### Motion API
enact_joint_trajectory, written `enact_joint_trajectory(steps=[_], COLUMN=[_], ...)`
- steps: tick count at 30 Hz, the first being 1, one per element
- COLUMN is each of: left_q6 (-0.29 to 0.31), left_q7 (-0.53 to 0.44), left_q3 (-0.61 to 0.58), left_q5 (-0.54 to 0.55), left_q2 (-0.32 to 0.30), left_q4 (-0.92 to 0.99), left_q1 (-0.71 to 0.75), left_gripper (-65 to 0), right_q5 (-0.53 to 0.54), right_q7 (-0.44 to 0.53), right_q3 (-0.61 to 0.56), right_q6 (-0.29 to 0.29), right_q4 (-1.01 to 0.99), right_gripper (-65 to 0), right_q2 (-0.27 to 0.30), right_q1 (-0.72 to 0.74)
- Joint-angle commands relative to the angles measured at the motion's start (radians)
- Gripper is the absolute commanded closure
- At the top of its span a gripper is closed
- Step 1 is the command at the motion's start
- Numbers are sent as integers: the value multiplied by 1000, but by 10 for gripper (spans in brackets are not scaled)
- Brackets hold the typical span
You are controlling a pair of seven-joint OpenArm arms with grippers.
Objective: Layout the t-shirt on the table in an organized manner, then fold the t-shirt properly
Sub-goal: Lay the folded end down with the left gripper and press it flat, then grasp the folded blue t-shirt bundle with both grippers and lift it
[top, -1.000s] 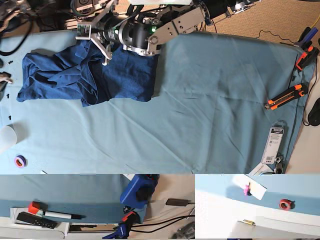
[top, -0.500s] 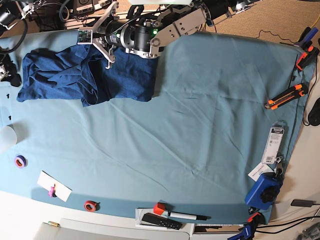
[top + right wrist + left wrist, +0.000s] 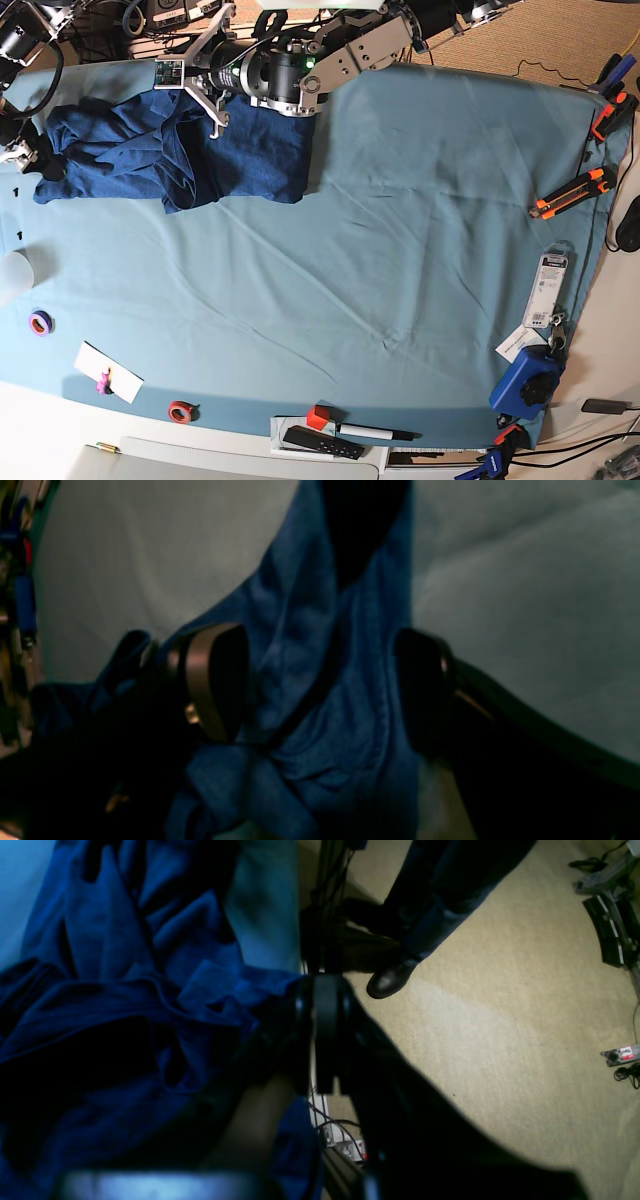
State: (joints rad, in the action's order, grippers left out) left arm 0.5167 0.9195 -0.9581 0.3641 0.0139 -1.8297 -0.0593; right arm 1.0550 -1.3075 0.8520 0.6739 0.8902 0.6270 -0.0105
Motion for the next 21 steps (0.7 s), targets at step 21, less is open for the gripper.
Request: enact_joint_trajectory(steps=[21], left_q6=[1], left_q7=[-22], left_q3=[1], left_q5=[14], left_q2=[19], left_q4=[-18], left_q1=[-7], left_gripper=[-14], right_q5=[-74], right_q7=[-13], right_q3=[0], right_q6=[15], right_q4=[11], right_gripper=[-450], right_q2=[-74], right_q1=[5])
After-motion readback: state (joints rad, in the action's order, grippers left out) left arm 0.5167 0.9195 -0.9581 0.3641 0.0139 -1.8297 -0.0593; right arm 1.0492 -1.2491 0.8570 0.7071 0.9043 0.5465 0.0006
